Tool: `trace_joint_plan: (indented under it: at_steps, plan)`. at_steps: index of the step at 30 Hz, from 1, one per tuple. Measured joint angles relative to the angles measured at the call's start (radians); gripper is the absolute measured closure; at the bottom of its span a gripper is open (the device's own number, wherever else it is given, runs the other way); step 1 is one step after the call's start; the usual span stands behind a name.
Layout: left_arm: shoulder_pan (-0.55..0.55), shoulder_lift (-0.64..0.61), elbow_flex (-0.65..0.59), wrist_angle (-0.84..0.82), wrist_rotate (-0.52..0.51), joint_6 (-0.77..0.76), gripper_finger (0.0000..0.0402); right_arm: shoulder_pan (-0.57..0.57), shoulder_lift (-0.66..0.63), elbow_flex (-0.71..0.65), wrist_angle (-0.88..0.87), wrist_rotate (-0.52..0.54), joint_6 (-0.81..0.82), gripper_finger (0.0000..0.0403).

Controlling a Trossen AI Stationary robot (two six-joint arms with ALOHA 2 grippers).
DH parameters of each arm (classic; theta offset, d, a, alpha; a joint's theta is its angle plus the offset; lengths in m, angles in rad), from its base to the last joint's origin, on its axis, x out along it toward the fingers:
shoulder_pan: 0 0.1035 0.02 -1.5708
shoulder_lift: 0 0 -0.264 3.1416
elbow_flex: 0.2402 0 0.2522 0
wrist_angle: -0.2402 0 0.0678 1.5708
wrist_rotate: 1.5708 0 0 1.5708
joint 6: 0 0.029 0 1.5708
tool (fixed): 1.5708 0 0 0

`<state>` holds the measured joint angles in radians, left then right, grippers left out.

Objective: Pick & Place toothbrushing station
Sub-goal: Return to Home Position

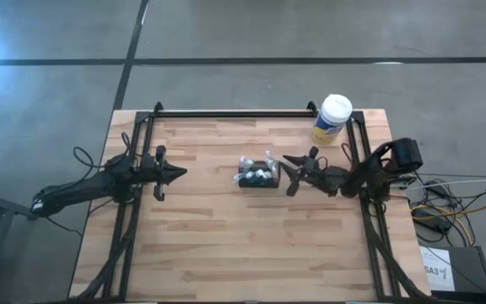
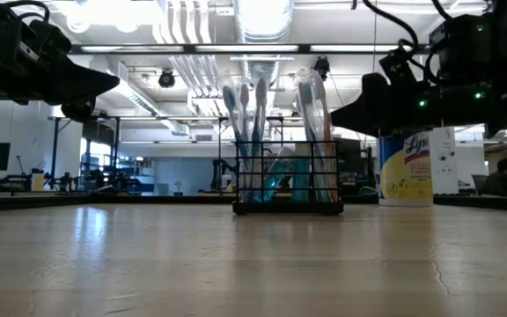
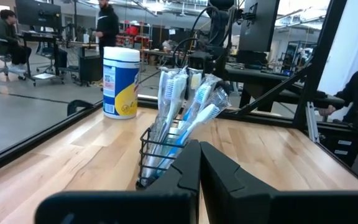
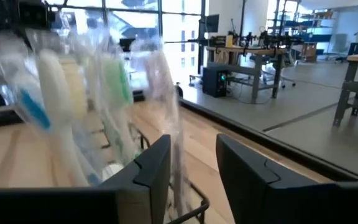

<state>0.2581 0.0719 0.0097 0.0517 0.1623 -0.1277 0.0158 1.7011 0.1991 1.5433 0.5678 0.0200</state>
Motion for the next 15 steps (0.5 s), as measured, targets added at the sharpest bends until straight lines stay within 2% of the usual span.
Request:
trace_joint_plan:
  at_steps: [7,11,15]
  plan:
    - [0.0,0.0,0.008,-0.018,0.035,0.1,0.0394,0.021,-0.171,-0.081,0.0,-0.021,0.007,0.0266]
    - [0.0,0.0,0.058,-0.085,0.038,0.163,0.0394,0.031,-0.303,-0.131,-0.035,-0.128,0.028,0.0266]
    - [0.0,0.0,0.128,-0.124,0.038,0.212,0.0394,0.03,-0.453,-0.151,-0.155,-0.229,0.064,0.0276]
